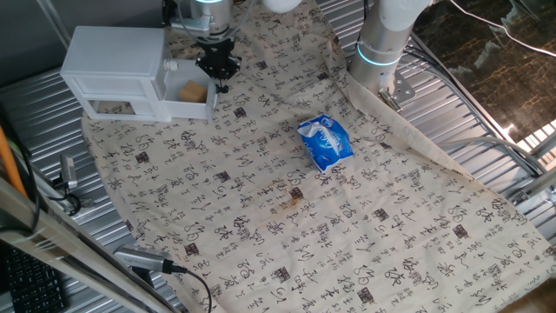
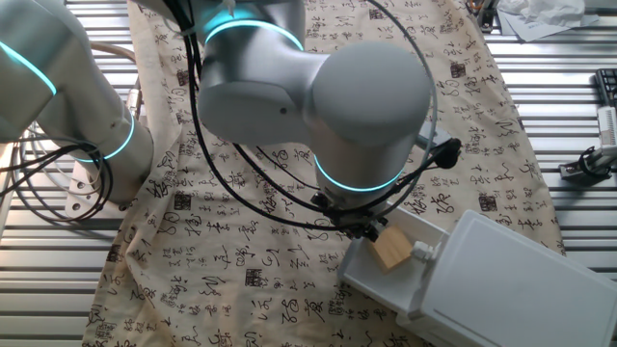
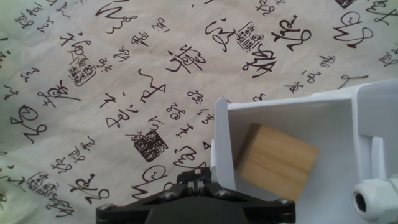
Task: Put things in the drawer
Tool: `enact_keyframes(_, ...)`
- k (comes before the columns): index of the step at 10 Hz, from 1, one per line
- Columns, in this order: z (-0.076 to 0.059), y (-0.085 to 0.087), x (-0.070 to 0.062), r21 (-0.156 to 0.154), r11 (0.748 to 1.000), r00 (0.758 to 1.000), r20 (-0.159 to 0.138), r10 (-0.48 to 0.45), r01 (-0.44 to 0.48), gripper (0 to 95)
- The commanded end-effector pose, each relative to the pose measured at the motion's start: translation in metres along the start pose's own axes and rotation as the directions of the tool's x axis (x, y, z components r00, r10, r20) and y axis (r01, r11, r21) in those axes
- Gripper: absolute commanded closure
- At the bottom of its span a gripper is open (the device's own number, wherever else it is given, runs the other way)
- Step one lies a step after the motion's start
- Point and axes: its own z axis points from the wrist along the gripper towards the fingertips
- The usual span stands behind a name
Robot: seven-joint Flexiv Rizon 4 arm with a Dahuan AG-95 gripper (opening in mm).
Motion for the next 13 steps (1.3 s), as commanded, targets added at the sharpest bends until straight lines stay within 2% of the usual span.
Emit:
enact_keyframes(1, 0.000, 0.000, 0.000, -0.004, 1.000, 1.000, -0.002, 0.004, -0.004, 95.0)
enact_keyframes(8, 0.005, -0.001, -0.001, -0.002, 1.000, 1.000, -0.006, 0.006, -0.006, 95.0)
enact_keyframes(13, 0.013, -0.003, -0.001, -0.004, 1.000, 1.000, -0.001, 0.005, -0.005, 95.0)
